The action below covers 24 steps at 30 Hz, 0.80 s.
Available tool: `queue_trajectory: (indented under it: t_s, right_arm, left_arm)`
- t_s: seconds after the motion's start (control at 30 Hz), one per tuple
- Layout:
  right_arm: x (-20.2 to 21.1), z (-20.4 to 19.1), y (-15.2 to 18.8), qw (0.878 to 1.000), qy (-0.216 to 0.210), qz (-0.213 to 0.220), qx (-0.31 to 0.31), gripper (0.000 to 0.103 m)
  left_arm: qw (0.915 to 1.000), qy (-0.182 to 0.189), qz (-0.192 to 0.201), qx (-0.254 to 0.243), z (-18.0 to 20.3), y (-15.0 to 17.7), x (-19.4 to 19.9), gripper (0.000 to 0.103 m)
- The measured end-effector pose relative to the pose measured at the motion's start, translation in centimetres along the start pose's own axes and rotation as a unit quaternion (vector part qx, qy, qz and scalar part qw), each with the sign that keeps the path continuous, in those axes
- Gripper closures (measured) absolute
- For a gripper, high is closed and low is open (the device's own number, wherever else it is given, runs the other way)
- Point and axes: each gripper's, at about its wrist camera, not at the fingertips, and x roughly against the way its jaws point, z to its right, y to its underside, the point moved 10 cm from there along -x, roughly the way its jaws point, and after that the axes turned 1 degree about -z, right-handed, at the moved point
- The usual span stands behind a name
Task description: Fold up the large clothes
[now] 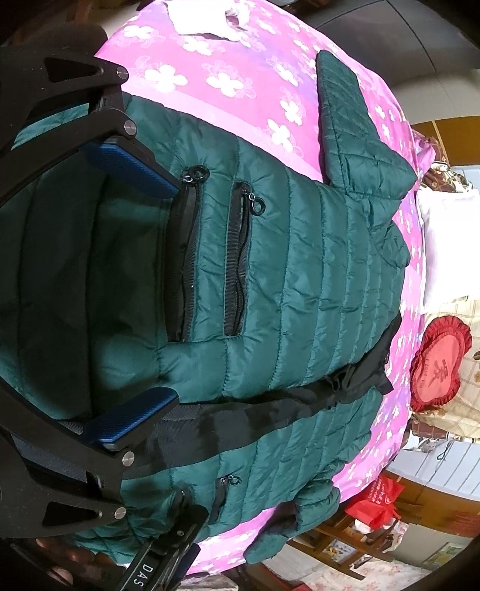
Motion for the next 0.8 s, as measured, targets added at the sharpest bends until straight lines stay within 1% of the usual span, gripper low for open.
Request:
queue_trajectory:
  t_s: [0.2, 0.43, 0.8]
  right_arm:
    - [-0.3, -0.3, -0.1, 1.000, 0.004, 0.003, 0.006, 0.000]
    - [-1.0, -1.1, -0.7, 1.000, 0.000, 0.004, 0.006, 0.000]
    - [-1.9, -2.4, -2.0, 1.000, -0.005, 0.004, 0.015, 0.000]
  left_arm:
    - [1.0000, 0.000, -0.003, 0.003, -0.2, 0.0, -0.4, 0.001]
    - [1.0000, -0.001, -0.003, 0.008, -0.5, -0.4, -0.6, 0.001]
    - [0.9998, -0.005, 0.000, 0.021, -1.6, -2.1, -1.2, 0.001]
